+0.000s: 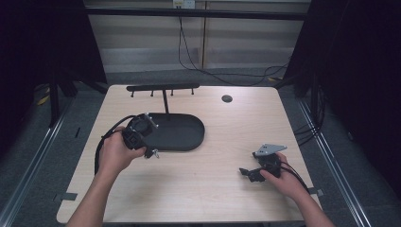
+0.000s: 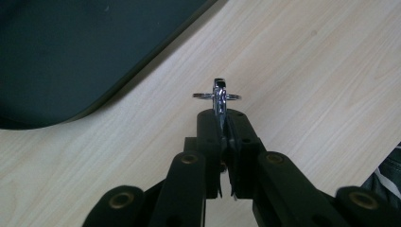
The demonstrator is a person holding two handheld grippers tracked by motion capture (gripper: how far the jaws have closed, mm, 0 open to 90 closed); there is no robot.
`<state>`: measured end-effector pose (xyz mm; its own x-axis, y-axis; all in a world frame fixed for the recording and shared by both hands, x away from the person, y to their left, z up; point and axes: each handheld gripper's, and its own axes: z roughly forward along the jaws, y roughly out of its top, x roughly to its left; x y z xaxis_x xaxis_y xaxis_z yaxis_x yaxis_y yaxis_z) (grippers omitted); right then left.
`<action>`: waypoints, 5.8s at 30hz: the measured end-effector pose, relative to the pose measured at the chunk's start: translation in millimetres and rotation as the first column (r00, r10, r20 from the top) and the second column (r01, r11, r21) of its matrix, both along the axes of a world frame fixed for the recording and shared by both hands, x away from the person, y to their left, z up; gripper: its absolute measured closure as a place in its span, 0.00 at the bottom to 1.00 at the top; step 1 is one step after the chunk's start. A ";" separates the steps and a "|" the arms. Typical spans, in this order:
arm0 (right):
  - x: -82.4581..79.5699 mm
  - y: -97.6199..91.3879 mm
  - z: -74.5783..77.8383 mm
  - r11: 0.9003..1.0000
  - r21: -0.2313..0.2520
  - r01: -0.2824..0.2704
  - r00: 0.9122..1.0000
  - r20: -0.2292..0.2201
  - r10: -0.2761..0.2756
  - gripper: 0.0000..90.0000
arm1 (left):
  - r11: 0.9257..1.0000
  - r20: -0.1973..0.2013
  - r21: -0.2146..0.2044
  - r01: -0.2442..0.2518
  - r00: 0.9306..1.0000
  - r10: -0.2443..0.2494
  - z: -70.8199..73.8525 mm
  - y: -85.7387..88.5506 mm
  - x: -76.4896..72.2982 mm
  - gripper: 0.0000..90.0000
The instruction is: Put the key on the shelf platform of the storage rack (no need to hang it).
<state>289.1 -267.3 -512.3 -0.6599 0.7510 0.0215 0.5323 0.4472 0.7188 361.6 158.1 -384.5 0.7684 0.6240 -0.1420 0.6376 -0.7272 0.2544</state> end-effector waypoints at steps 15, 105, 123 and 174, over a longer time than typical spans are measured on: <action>-0.5 0.2 -0.2 1.000 0.002 0.003 1.000 0.000 -0.003 0.13 | 0.999 0.008 -0.036 -0.036 0.999 0.036 7.5 -1.7 13.3 0.95; -0.7 0.3 -0.1 1.000 0.002 0.001 1.000 -0.001 -0.001 0.13 | 0.992 0.021 -0.008 -0.128 0.991 0.129 0.4 -29.0 84.8 0.95; -0.7 0.3 -0.1 1.000 0.002 0.001 1.000 -0.001 -0.001 0.13 | 0.992 0.027 0.009 -0.125 0.992 0.124 -18.9 -38.0 89.4 0.95; -2.0 1.4 0.0 1.000 0.003 -0.010 1.000 -0.002 0.010 0.13 | 0.985 0.012 0.014 -0.171 0.985 0.171 -60.9 -37.4 99.3 0.95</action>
